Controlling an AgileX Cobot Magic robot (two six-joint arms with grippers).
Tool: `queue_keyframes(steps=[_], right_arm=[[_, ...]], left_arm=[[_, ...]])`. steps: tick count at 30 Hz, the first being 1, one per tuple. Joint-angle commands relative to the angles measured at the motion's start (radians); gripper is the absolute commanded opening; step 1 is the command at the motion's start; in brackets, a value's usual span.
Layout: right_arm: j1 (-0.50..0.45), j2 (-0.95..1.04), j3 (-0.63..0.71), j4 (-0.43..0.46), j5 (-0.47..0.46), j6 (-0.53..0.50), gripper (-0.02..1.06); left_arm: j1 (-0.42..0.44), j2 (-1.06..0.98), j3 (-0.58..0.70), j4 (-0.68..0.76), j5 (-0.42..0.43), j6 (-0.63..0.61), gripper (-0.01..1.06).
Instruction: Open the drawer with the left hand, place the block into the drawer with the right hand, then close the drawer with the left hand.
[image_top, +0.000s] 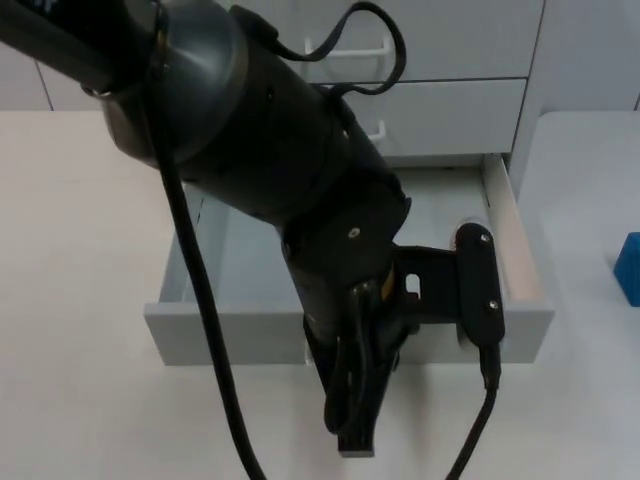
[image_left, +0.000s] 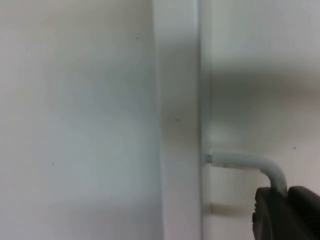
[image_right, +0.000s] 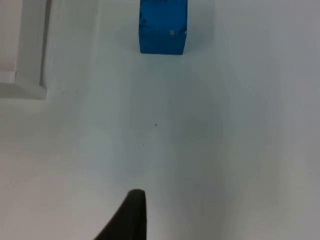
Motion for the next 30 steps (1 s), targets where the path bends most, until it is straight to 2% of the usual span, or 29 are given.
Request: queue_keyframes(steps=[1, 3, 5, 6, 7, 9, 11, 12, 13, 14, 16, 18, 22, 23, 26, 30], right_arm=[[-0.006, -0.002, 0.0, 0.002, -0.001, 0.0, 1.03], [-0.006, -0.002, 0.0, 0.006, -0.002, -0.001, 1.03], [-0.006, -0.002, 0.0, 0.006, -0.003, -0.001, 1.03], [-0.006, -0.002, 0.0, 0.006, -0.003, -0.001, 1.03], [-0.006, -0.002, 0.0, 0.006, -0.003, -0.001, 1.03], [-0.006, -0.002, 0.0, 0.006, -0.003, -0.001, 1.03], [-0.006, -0.002, 0.0, 0.006, -0.003, -0.001, 1.03], [-0.006, -0.002, 0.0, 0.006, -0.003, -0.001, 1.03], [-0.006, -0.002, 0.0, 0.006, -0.003, -0.001, 1.03], [-0.006, -0.002, 0.0, 0.006, -0.003, -0.001, 1.03], [-0.006, -0.002, 0.0, 0.006, -0.003, -0.001, 1.03], [-0.006, -0.002, 0.0, 0.006, -0.003, -0.001, 1.03], [-0.006, -0.002, 0.0, 0.006, -0.006, -0.001, 1.03], [-0.006, -0.002, 0.0, 0.006, -0.006, -0.001, 1.03], [-0.006, -0.002, 0.0, 0.006, -0.006, -0.001, 1.03], [-0.006, -0.002, 0.0, 0.008, -0.005, -0.001, 1.03]], left_arm=[[-0.013, -0.01, 0.006, -0.039, 0.024, 0.01, 0.0], [-0.013, -0.01, 0.006, -0.038, 0.024, 0.01, 0.0], [-0.013, -0.01, 0.006, -0.036, 0.024, 0.01, 0.07], [-0.013, -0.01, 0.006, -0.036, 0.024, 0.01, 0.07], [-0.013, -0.01, 0.006, -0.034, 0.02, 0.01, 0.19], [-0.013, -0.01, 0.006, -0.034, 0.02, 0.01, 0.33], [-0.013, -0.015, 0.006, -0.034, 0.022, 0.01, 0.58], [-0.013, -0.017, 0.006, -0.034, 0.025, 0.01, 0.66], [-0.013, -0.017, 0.006, -0.034, 0.025, 0.01, 0.66], [-0.013, -0.025, 0.006, -0.037, 0.029, 0.01, 0.71], [-0.013, -0.046, 0.006, -0.053, 0.04, 0.01, 0.77], [-0.013, -0.062, 0.006, -0.064, 0.053, 0.01, 0.77], [-0.013, -0.133, 0.006, -0.142, 0.161, 0.029, 0.77], [-0.013, -0.133, 0.006, -0.142, 0.161, 0.029, 0.77], [-0.013, -0.19, 0.006, -0.226, 0.209, 0.052, 0.77], [-0.013, -0.24, 0.006, -0.345, 0.221, 0.096, 0.77]])
